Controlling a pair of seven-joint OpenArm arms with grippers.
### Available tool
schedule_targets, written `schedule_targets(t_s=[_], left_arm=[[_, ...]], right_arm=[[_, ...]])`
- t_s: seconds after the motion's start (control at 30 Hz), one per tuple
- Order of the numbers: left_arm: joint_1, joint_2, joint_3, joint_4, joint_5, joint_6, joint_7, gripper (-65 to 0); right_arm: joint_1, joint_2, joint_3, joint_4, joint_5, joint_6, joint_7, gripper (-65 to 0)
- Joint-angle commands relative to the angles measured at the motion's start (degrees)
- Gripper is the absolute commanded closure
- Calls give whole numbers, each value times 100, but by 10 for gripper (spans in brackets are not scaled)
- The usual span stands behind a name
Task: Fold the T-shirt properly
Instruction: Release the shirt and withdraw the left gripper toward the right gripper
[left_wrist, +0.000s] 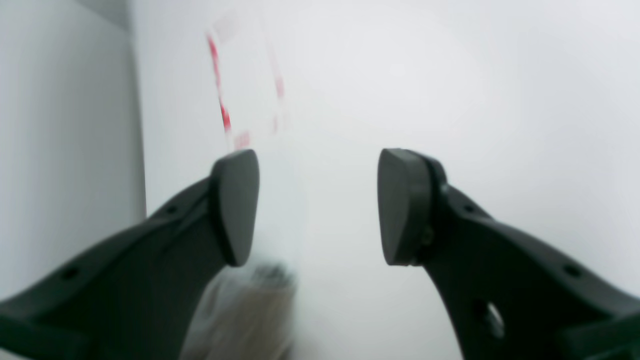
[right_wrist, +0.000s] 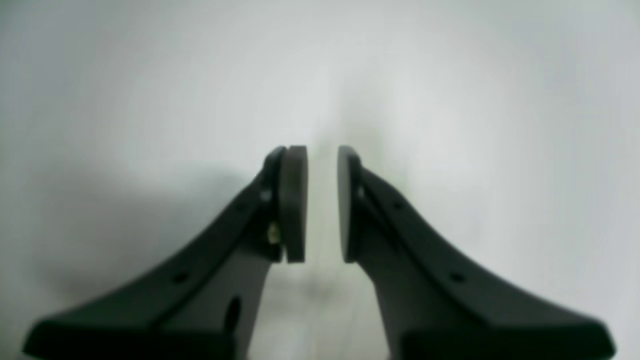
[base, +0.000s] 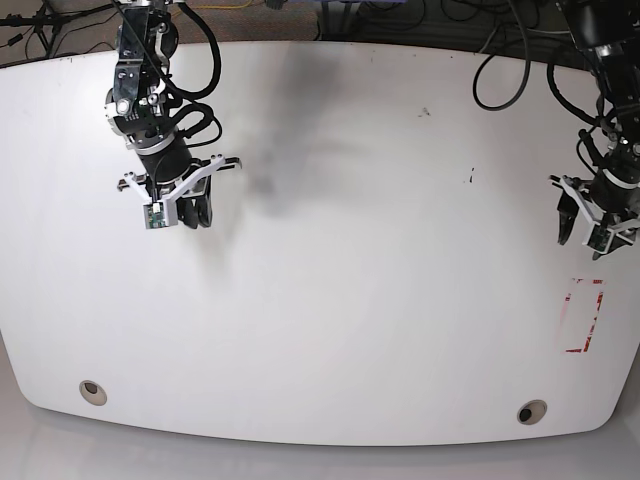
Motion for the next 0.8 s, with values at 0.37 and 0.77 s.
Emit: schedule_targets(t_s=[0.37, 0.77], left_arm=[[599, 1347, 610, 382, -44, 1004, -1820, -332], [2058, 1945, 1102, 1059, -52, 1022, -2057, -329]], right_arm=[[-647, 31, -281, -335, -1131, 7, 1957, -101], [-1860, 13, 17, -309, -1131, 7, 2528, -101]])
